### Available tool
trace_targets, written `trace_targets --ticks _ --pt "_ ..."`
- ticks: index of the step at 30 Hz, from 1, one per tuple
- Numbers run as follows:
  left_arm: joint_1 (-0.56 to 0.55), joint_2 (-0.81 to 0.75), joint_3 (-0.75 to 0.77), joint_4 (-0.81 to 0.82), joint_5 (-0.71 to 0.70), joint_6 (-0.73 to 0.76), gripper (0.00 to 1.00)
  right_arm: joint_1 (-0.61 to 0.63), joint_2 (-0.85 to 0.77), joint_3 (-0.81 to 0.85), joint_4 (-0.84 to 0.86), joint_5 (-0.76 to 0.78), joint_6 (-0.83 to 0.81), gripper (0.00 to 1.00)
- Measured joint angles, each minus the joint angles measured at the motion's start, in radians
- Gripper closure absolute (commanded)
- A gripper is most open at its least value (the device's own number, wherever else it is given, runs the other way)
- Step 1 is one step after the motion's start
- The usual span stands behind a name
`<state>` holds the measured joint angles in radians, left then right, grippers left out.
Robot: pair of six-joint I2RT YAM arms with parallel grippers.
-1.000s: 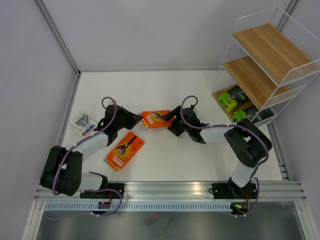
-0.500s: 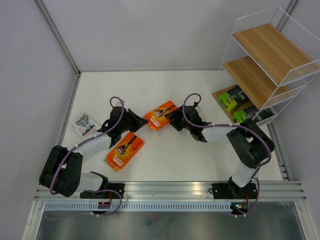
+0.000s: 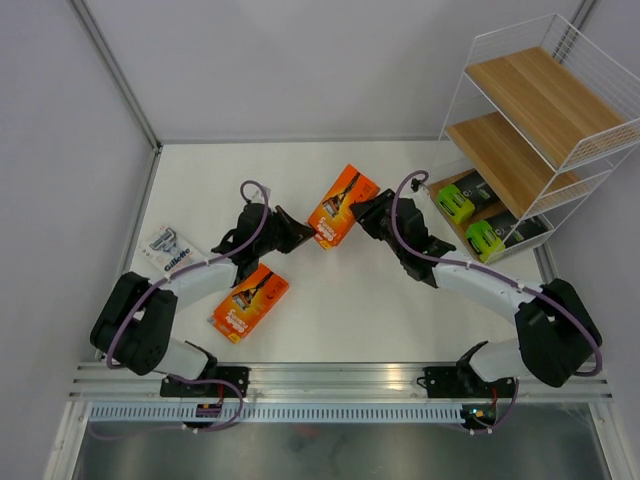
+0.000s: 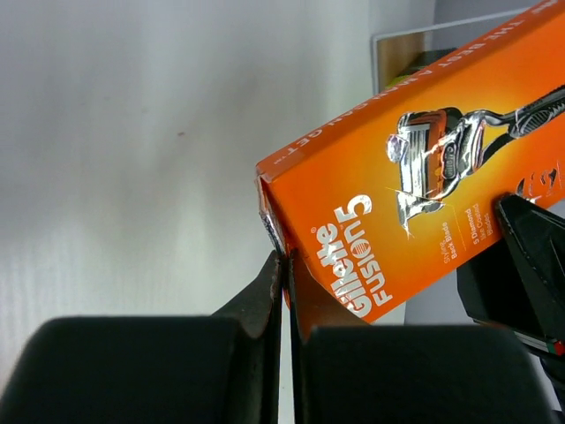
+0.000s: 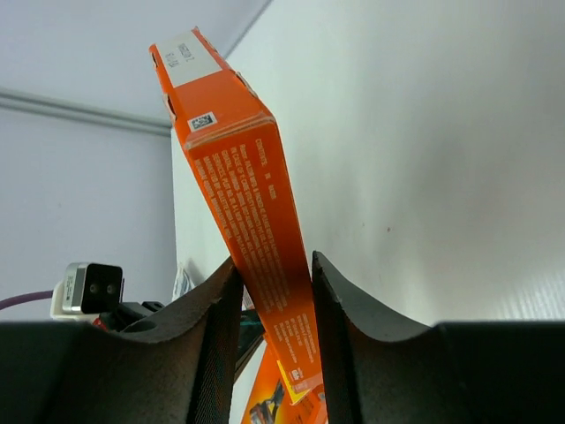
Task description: Place and organize the shaving razors onto the shelf
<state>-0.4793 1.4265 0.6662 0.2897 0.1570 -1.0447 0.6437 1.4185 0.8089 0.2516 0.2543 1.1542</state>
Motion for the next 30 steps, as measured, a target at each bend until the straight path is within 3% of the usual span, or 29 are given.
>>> trace_targets --ticks 8,15,24,30 --pt "-0.079 0.086 0.187 0.016 -0.002 0.014 0.98 -0.013 -0.184 0.009 -0.099 0.156 -0.106 0.52" --pt "-0.121 0.256 0.463 0.040 0.040 0.014 0.98 -0.035 -0.322 0.046 -0.241 0.282 -0.158 0.45" --pt "-0.200 0.474 0.732 0.075 0.064 -0.039 0.98 -0.256 -0.360 0.100 -0.369 0.301 -0.242 0.43" --pt "-0.245 0.642 0.990 0.032 0.063 -0.055 0.98 -0.347 -0.328 0.192 -0.377 0.304 -0.327 0.43"
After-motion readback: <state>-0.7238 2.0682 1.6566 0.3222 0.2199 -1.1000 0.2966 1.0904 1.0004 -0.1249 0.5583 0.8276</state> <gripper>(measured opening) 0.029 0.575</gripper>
